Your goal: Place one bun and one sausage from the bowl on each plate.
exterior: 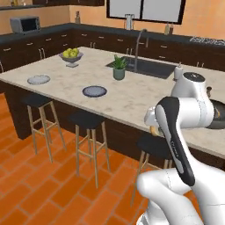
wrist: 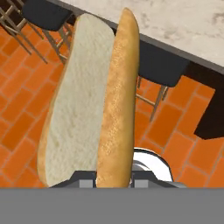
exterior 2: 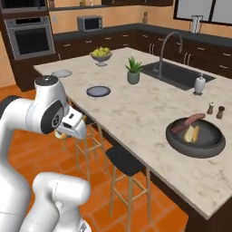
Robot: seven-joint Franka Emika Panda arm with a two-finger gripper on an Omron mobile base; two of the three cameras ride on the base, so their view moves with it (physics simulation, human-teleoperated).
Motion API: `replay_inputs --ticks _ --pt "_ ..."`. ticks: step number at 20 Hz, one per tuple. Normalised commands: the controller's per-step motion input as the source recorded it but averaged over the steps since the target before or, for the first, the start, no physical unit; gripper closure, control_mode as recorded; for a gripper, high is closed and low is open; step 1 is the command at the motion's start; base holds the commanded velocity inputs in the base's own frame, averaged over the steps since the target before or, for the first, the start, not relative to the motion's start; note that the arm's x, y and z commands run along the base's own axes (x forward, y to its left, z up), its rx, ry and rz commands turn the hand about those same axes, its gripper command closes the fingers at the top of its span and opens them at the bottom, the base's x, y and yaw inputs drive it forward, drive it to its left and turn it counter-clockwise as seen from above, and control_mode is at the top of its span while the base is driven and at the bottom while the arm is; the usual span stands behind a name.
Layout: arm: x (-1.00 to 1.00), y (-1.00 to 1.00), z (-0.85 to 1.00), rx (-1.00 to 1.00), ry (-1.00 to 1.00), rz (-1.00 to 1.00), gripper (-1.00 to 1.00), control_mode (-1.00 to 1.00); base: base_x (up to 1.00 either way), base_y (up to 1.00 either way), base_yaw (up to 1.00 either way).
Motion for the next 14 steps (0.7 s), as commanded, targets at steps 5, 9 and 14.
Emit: replay_inputs --ticks 5,9,14 --pt "0.0 0.0 0.0 0.0 0.0 0.0 1.0 1.0 0.32 1.0 -0.48" --pt "0.0 0.0 0.0 0.0 0.0 0.0 1.0 1.0 0.45 1.0 -0.35" --pt "0.0 0.0 0.0 0.0 0.0 0.0 1.0 1.0 0.59 0.94 -0.29"
